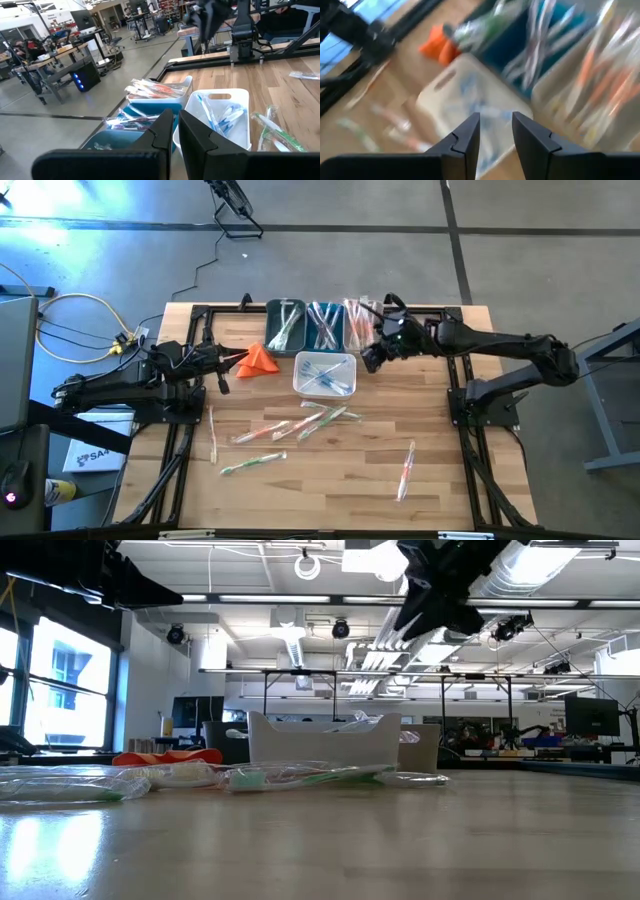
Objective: Pick & Place Toothbrushes
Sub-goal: Put the orange toothbrush into the gray bin
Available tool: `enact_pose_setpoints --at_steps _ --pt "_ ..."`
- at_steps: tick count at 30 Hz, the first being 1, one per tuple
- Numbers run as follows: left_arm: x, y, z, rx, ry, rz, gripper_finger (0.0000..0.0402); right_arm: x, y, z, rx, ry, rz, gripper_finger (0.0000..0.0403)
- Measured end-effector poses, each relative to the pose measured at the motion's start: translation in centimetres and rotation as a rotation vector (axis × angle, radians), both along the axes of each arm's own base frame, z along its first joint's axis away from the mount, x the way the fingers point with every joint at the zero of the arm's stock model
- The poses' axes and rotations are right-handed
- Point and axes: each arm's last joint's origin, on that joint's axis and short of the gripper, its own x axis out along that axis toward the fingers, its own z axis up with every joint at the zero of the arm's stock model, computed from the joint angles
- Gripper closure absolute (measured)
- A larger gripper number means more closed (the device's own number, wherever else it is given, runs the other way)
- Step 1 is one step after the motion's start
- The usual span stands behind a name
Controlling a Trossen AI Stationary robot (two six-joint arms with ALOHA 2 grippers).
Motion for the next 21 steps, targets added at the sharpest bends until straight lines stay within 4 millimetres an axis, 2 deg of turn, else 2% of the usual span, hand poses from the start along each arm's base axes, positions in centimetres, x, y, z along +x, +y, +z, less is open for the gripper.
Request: enact_pose_setpoints --at_steps 5,11,21 --pt "0.0 0.0 0.0 0.000 0.000 0.000 0.0378 -0.7 1.6 -1.5 0.174 0.122 -0.071 0.0296" --pt "0.0 0.0 0.0 0.000 0.000 0.000 0.0378 -1.9 3.4 -2.5 0.305 0.271 -0.178 0.0296" --pt "0.0 0.0 0.0 -0.001 0.000 0.001 0.0378 -2.8 6.1 -3.0 0.451 0.358 -0.336 0.0296"
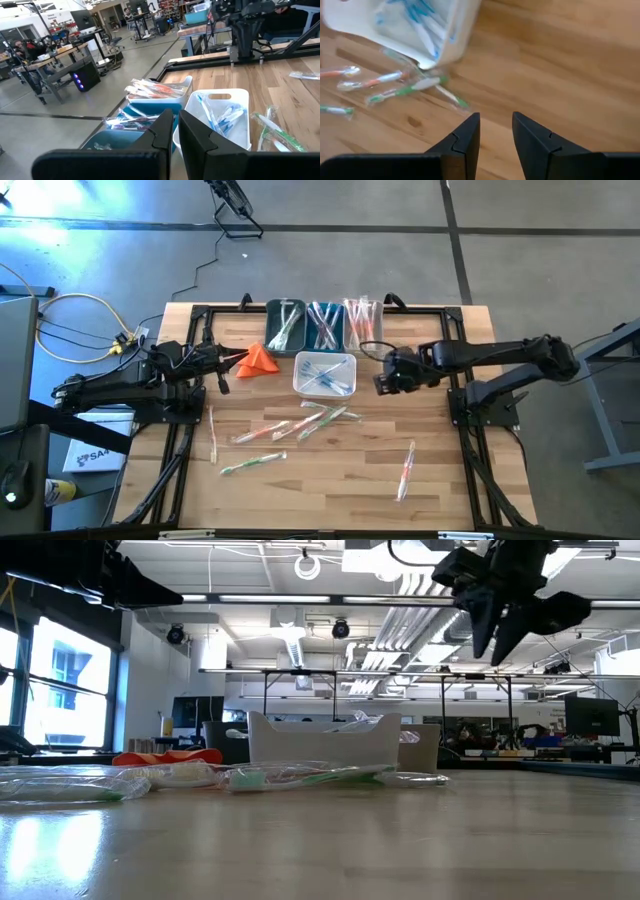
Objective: Pick & Place Toothbrushes
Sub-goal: Put the orange toothbrush into the gray bin
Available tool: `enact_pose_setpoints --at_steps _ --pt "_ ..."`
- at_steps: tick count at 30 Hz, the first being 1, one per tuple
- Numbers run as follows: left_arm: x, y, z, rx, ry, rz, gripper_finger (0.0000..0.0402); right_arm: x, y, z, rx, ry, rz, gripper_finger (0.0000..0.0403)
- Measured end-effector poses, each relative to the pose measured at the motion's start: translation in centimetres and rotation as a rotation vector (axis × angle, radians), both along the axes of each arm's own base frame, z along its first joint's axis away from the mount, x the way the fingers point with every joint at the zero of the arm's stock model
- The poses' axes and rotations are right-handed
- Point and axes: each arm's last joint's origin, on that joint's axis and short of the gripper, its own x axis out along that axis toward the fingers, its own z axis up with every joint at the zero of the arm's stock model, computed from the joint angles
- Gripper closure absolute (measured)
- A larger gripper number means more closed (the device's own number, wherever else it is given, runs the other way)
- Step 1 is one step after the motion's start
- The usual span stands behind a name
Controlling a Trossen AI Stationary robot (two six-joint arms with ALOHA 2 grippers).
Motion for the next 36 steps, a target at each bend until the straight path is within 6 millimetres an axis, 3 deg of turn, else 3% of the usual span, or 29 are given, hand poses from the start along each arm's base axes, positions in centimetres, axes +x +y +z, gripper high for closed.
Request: enact_pose_setpoints --at_steps 10,24,36 --pt "0.0 0.0 0.0 0.000 0.000 0.000 0.0378 -1.6 3.1 -0.4 0.072 0.143 -0.121 0.0296" --pt "0.0 0.0 0.0 -0.006 -0.002 0.000 0.0378 -2.5 7.7 -0.8 0.154 0.185 -0.218 0.0296" --pt "0.0 0.0 0.0 -0.024 -0.010 0.001 0.0378 -2.0 11.4 -3.9 0.135 0.375 -0.260 0.0296"
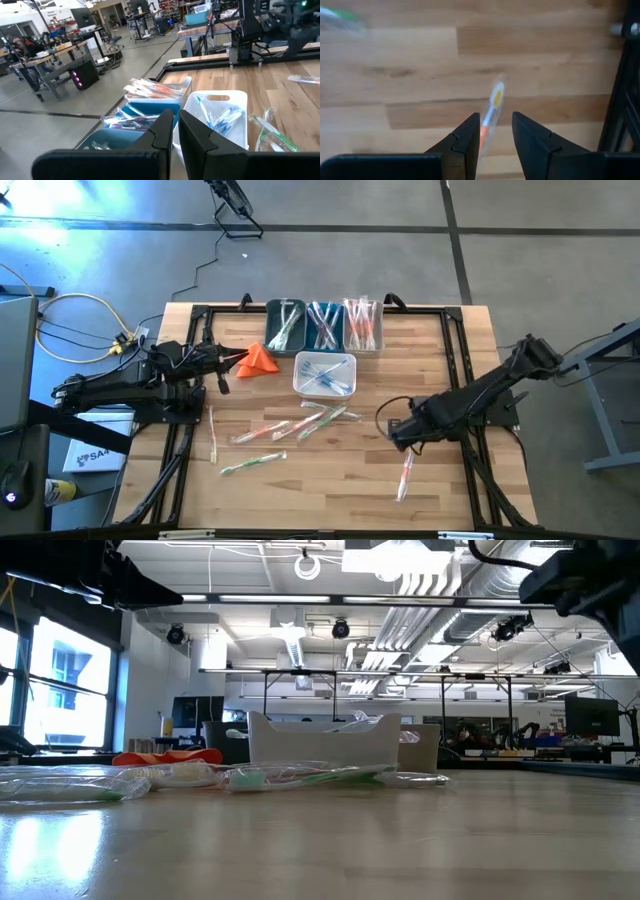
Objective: Pick & Place Toothbrushes
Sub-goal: Put the orange toothbrush into the gray bin
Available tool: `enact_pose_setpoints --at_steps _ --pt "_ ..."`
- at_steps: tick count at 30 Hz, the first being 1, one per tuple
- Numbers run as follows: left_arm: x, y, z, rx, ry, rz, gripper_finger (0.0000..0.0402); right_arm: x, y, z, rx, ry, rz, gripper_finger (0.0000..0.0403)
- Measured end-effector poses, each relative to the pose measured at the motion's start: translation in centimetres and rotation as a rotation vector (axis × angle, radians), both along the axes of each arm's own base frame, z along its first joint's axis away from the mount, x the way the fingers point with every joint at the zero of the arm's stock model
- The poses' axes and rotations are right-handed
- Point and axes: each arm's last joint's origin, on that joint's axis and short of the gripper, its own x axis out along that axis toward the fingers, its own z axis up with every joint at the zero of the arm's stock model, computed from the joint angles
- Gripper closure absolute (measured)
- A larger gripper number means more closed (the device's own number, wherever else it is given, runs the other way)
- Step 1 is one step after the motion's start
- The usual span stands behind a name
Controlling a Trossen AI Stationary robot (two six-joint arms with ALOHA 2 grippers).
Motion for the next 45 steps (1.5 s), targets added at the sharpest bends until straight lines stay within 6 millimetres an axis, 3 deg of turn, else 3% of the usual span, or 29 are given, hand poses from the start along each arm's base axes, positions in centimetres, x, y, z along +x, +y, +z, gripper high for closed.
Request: enact_pose_setpoints --at_steps 13,38,45 --pt "0.0 0.0 0.0 -0.001 0.000 0.000 0.0378 1.4 1.6 -3.7 -0.006 0.174 0.047 0.0296" --pt "0.0 0.0 0.0 -0.002 -0.001 0.000 0.0378 0.0 1.3 -9.5 0.042 0.070 0.092 0.0295" --pt "0.0 0.0 0.0 -0.002 0.000 0.000 0.0378 -0.1 1.1 -9.9 0.008 0.045 0.094 0.0296"
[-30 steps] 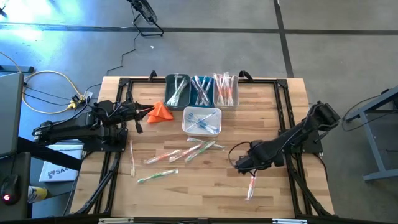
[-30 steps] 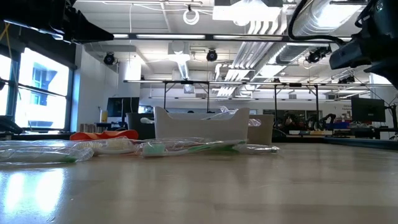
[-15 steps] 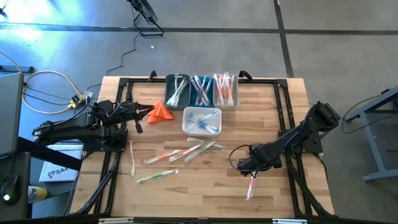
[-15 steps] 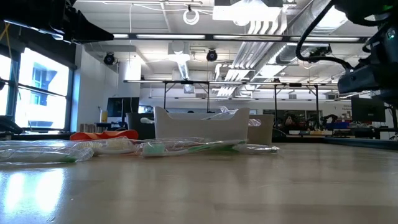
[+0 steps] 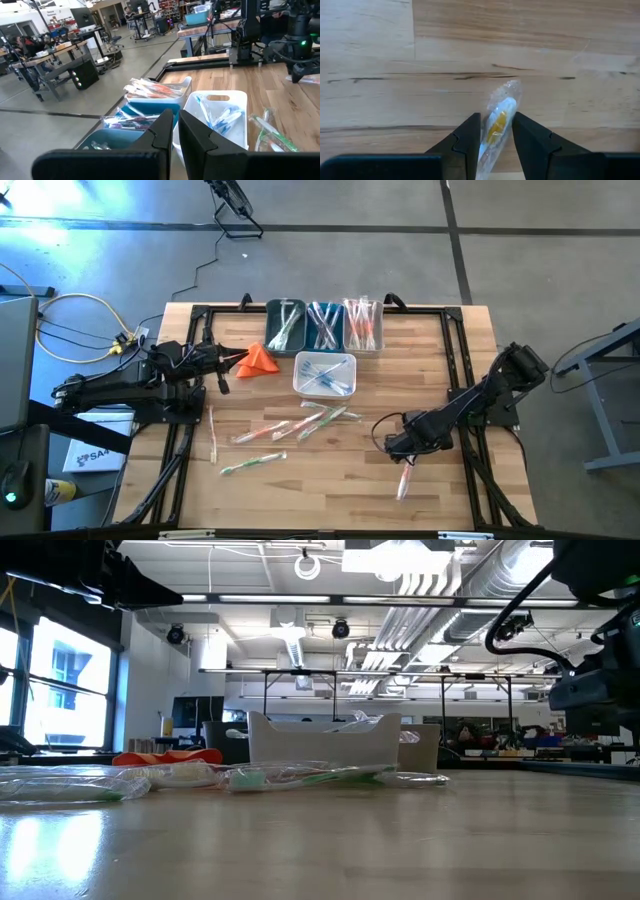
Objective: Pick & Place Toothbrushes
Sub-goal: Put the orange toothbrush into the gray bin
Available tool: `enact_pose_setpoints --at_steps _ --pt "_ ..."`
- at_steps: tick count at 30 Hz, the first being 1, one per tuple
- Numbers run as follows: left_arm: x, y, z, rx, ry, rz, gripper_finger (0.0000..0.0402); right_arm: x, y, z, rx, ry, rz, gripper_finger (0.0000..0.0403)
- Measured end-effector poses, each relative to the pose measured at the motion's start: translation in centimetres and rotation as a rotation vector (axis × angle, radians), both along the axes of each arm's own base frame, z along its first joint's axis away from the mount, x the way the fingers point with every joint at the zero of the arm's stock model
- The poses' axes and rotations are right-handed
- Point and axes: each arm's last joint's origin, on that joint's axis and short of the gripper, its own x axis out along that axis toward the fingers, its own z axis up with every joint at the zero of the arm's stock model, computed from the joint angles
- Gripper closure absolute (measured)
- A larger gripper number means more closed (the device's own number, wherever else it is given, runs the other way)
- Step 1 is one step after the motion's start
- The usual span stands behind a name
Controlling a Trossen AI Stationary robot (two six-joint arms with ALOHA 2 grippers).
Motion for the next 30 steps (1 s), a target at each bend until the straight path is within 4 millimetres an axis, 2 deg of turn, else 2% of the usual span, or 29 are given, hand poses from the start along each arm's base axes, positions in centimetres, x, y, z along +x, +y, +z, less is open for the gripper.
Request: enact_pose_setpoints --at_steps 11,20,30 --pt "-0.01 0.00 0.00 0.000 -0.001 0.000 0.0378 0.15 0.00 -0.02 -0.016 -0.025 0.003 0.0358" --pt "0.00 0.00 0.00 0.000 0.000 0.000 0.0378 0.34 0.06 -0.09 -0.018 -0.053 0.004 0.0357" --pt "0.00 0.00 0.00 0.001 0.000 0.000 0.0378 0.93 -0.29 0.13 -0.125 -0.156 -0.002 0.0368"
